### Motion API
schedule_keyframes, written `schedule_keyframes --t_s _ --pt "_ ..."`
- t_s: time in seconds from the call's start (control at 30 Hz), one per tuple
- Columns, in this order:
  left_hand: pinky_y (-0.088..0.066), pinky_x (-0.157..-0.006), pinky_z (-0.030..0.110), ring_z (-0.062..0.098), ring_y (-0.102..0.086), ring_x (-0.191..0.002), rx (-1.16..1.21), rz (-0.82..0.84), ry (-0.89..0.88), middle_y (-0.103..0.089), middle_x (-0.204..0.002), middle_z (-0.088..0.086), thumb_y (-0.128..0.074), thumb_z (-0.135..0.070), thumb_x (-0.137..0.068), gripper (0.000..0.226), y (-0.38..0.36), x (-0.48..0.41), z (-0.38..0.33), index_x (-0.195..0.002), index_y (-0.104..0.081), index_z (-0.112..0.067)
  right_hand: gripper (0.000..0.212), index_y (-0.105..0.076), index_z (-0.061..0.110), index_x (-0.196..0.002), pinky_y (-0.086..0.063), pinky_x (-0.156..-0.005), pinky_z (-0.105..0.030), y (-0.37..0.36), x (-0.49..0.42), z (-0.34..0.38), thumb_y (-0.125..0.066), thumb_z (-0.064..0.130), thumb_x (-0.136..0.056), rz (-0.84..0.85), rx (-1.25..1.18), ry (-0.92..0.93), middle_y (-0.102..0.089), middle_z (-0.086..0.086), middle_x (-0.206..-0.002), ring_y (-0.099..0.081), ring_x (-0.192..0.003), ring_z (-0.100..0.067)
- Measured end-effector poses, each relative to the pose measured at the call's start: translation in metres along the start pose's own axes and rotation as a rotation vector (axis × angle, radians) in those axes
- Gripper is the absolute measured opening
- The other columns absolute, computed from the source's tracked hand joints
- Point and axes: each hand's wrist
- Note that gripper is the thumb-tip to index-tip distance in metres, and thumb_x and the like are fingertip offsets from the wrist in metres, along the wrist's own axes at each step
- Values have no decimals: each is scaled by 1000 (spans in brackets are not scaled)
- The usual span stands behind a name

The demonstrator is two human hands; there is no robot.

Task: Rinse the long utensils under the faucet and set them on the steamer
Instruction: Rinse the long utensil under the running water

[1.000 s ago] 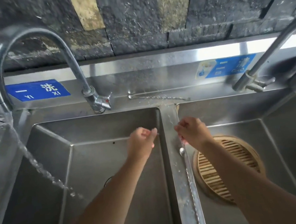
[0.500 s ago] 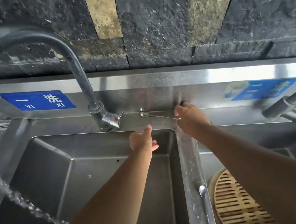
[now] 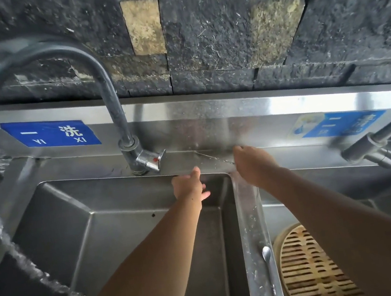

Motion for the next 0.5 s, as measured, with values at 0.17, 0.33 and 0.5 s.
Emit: schedule_keyframes --t_s 0.17,0.33,0.5 --pt "-57 -81 56 33 -61 -82 -173 44 -2 -56 -81 5 -66 -26 -91 19 25 16 -12 -95 -57 -10 12 -56 6 -103 -41 -70 -33 10 41 12 -47 5 -96 12 -65 -45 -68 -15 -106 -67 -96 -36" --pt "-59 -80 46 29 -67 -75 -389 26 -109 -66 -85 12 -63 -22 -92 21 85 58 -23 -104 -61 -5 16 -66 1 -100 -56 -63 -30 14 106 56 -54 9 -96 74 -313 -106 -74 -19 -96 -69 -79 -31" --pt "-54 -82 41 28 -66 -79 -326 218 -81 -66 -97 17 -54 -10 -97 10 149 112 -21 -105 -58 -5 11 -66 13 -81 -48 -58 -27 -2 172 123 -59 15 -90 58 -554 -270 -70 -6 -78 -65 -68 -23"
Point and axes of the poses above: each hand's wrist, its own x-axis away from the middle knuckle, its own y-axis out of the back of the hand, z = x × y
